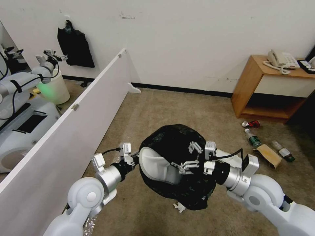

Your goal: Pick up the trash bin, then pick up the garbage from the floor and place it into the trash bin.

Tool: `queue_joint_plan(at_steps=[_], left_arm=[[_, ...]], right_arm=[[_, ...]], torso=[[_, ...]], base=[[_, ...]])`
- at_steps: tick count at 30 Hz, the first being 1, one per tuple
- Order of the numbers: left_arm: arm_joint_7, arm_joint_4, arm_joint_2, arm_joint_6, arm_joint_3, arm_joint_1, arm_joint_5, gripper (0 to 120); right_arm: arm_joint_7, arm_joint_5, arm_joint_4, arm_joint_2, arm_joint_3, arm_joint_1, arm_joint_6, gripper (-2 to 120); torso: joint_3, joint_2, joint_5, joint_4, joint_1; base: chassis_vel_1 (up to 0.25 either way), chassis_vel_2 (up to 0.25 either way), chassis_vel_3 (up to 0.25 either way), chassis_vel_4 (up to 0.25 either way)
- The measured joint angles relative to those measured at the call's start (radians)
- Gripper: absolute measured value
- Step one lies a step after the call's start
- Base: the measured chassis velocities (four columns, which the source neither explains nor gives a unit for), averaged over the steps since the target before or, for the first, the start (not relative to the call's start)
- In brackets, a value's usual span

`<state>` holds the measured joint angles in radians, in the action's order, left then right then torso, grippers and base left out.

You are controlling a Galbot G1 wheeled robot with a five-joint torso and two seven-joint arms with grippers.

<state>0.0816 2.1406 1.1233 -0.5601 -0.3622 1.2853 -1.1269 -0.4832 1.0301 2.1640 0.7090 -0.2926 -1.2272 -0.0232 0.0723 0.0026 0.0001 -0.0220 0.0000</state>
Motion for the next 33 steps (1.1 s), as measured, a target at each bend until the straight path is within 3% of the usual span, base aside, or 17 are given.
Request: queue_joint_plan(at_steps=[1,4,6,12,24,33], left_arm=[[0.037,0.017,-0.012,-0.008,-0.013,0.018,-0.003,4],[0.07,0.029,-0.021,-0.016,-0.023,0.031,-0.01,4],[0.177,0.06,-0.039,-0.031,-0.044,0.056,-0.04,4],[0.255,0.09,-0.06,-0.04,-0.067,0.091,-0.051,4],[0.324,0.145,-0.083,-0.053,-0.117,0.169,-0.022,4],[0.33,0.166,-0.081,-0.042,-0.175,0.228,0.015,4]], right_arm=[[0.004,0.016,0.009,-0.009,-0.036,0.006,0.002,98],[0.004,0.031,0.016,-0.018,-0.066,0.008,0.003,98],[0.005,0.066,0.035,-0.047,-0.148,-0.001,0.004,98],[0.019,0.099,0.064,-0.057,-0.248,-0.04,0.004,98],[0.079,0.112,0.076,-0.016,-0.354,-0.104,0.004,98],[0.119,0.007,0.038,0.046,-0.345,-0.176,0.004,100]], torso=[[0.0,0.0,-0.0002,0.0001,0.0],[0.0,0.0,-0.0002,0.0002,0.0],[0.0,0.0,-0.0002,0.0001,0.0],[0.0,0.0,-0.0001,-0.0001,0.0],[0.0,0.0,-0.0001,0.0001,0.0],[0.0,0.0,-0.0001,0.0,0.0]], base=[[0.0,0.0,0.0,0.0],[0.0,0.0,0.0,0.0],[0.0,0.0,0.0,0.0],[0.0,0.0,0.0,0.0],[0.0,0.0,0.0,0.0],[0.0,0.0,0.0,0.0]])
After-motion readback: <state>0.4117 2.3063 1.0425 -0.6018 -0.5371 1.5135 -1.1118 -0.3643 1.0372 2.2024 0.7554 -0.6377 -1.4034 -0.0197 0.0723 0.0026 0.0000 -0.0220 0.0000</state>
